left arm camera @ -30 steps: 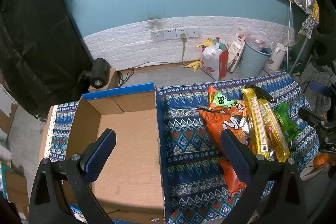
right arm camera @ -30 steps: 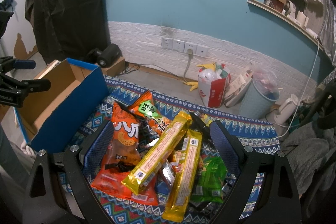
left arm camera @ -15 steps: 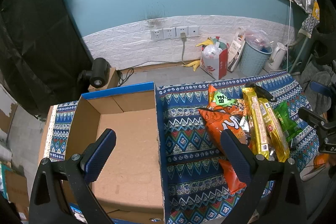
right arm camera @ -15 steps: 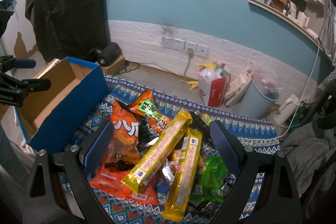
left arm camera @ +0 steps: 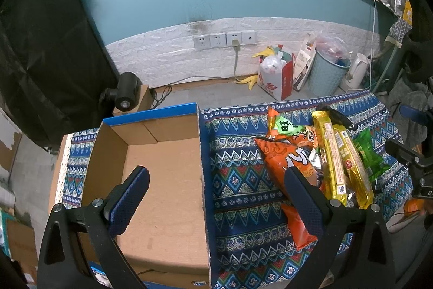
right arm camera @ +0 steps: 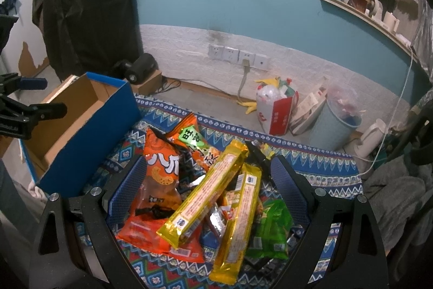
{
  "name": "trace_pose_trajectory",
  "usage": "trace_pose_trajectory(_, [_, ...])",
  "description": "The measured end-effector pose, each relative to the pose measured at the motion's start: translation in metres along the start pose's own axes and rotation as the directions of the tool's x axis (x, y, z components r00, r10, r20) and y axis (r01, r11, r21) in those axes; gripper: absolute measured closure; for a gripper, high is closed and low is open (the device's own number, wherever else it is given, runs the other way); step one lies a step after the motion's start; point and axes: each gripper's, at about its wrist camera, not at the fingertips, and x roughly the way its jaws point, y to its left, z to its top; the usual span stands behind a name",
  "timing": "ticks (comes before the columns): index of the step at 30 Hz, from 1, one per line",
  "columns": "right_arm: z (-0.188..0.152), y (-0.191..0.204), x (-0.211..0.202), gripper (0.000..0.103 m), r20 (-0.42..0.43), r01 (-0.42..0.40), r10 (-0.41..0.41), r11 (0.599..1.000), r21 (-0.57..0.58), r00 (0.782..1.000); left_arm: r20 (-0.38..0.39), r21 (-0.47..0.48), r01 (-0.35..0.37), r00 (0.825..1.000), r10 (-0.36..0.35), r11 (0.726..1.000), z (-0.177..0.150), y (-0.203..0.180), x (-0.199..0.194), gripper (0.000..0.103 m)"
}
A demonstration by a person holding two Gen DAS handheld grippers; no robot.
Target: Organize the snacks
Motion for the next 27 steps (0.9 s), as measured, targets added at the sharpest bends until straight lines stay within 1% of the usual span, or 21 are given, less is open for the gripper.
trace_pose_trajectory(10, [0.0,-0.004,0.001,0.012,-0.013,0.007,-0.007,1.0,0.004,1.0,-0.012,0.011,0.005,1.0,-0.005,1.0,0.005,-0.01,0.006,0.002])
trace_pose_trajectory(17, [-0.004,-0.02,0.006,0.012,-0.049,0.04,-0.039,0.999,0.015,0.998,-0.06,-0.002,0.043,0.997,-0.043,0.999,0.011,-0.024,0.021,0.002])
trace_pose_trajectory(21, [-0.009,-0.04,0.014,0.012,-0.09,0.059,-0.054,0.996,0.059,0.995,-0.114,-0.011,0.078,0.99,-0.079,0.997,0.012,-0.036,0.039,0.002])
trace_pose_trajectory(27, [-0.023,-0.072,0.029,0.012,-0.163,0.114,-0.094,0.986,0.121,0.982,-0.211,-0.035,0.13,0.968,-0.134,0.991,0.012,-0.062,0.071,0.002])
